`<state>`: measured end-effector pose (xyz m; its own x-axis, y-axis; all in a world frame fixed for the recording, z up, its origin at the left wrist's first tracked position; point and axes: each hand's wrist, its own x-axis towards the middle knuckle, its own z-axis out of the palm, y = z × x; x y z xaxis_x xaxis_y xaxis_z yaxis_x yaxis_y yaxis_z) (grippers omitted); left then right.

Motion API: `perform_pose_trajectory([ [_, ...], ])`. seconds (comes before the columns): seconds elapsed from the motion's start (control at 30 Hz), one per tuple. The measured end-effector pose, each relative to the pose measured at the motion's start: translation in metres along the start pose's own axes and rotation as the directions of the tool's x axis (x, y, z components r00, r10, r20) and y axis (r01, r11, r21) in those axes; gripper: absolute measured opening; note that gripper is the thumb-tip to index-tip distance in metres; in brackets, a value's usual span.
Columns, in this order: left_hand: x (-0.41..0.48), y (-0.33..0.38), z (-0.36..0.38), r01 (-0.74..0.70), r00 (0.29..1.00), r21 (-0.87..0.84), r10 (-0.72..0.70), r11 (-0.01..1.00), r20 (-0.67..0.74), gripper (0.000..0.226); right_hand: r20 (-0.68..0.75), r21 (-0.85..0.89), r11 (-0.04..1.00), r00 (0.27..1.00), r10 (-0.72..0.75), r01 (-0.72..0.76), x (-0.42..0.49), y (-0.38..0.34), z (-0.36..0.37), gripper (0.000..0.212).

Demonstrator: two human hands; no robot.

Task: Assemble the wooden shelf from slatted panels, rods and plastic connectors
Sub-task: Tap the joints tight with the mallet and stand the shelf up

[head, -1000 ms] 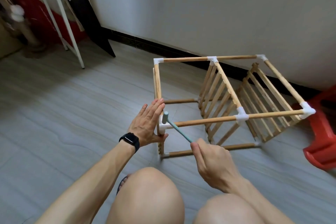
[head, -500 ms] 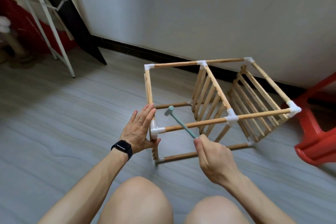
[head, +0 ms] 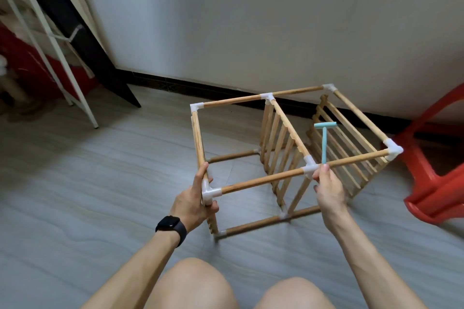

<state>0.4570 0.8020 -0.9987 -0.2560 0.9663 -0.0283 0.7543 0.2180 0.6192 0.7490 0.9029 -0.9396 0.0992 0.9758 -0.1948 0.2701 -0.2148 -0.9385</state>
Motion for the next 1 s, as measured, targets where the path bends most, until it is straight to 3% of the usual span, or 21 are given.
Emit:
perform_pose_trajectory([
  [0.23, -0.006, 0.011, -0.027, 0.052, 0.996, -0.174, -0.063, 0.983, -0.057, 0.110, 0.047, 0.180, 0.976, 0.992, 0.116, -0.123, 0.003, -0.021, -0.003, 0.043],
  [0.4, 0.000, 0.015, -0.085, 0.056, 0.993, -0.381, -0.093, 0.923, -0.077, 0.100, 0.039, 0.174, 0.983, 0.997, -0.063, 0.056, -0.010, -0.056, -0.001, 0.043],
  [0.53, 0.019, 0.023, -0.122, 0.096, 0.955, -0.569, -0.236, 0.817, -0.178, 0.087, 0.083, 0.182, 0.960, 0.970, -0.229, 0.211, -0.007, -0.086, 0.009, 0.044],
  [0.73, 0.053, 0.033, -0.128, 0.052, 0.937, -0.516, -0.221, 0.855, -0.272, 0.045, 0.081, -0.106, 0.898, 0.904, -0.419, 0.426, -0.018, -0.075, 0.028, 0.041],
  [0.87, 0.076, 0.044, -0.125, 0.045, 0.899, -0.530, -0.265, 0.847, -0.348, 0.025, 0.094, -0.212, 0.879, 0.905, -0.416, 0.426, -0.037, -0.012, 0.033, 0.065],
  [0.93, 0.090, 0.046, -0.124, 0.052, 0.892, -0.468, -0.251, 0.882, -0.375, 0.010, 0.143, -0.288, 0.847, 0.895, -0.423, 0.447, -0.042, 0.008, 0.033, 0.058],
  [1.0, 0.106, 0.047, -0.123, 0.097, 0.886, -0.352, -0.242, 0.931, -0.395, 0.027, 0.209, -0.396, 0.792, 0.886, -0.414, 0.464, -0.039, 0.022, 0.034, 0.046],
])
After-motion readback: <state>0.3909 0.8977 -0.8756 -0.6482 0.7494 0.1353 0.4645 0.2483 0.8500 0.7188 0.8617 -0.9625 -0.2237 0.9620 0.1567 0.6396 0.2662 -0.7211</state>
